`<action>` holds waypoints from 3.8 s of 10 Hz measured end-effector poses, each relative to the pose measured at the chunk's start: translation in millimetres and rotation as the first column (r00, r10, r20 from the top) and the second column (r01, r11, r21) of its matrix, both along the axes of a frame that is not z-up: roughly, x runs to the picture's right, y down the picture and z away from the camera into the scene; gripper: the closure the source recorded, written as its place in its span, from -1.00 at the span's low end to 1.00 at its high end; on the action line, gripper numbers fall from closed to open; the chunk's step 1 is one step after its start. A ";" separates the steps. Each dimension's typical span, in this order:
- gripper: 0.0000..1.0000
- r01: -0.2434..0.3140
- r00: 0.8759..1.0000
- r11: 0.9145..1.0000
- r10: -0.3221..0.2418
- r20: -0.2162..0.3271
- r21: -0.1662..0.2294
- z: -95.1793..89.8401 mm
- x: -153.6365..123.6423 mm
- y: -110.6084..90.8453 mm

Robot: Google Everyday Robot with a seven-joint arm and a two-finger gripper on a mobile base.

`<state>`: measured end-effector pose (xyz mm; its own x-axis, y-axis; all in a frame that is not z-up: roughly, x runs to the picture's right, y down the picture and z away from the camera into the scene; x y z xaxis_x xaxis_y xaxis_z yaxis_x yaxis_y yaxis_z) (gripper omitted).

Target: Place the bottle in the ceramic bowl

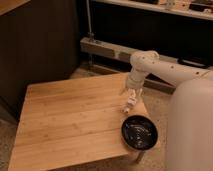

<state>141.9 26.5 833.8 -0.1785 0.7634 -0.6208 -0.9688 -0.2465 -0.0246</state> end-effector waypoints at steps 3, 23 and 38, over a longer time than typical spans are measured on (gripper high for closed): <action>-0.30 -0.036 0.998 0.999 0.037 -0.051 0.016 9.5 32.8 -1.1; -0.30 -0.240 0.966 0.968 0.230 0.121 0.072 94.7 92.9 -4.3; 1.00 -0.218 0.968 0.976 0.213 0.129 0.025 129.1 83.1 14.0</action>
<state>225.0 40.5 963.0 -0.2641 0.7396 -0.6191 -0.8817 -0.4454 -0.1560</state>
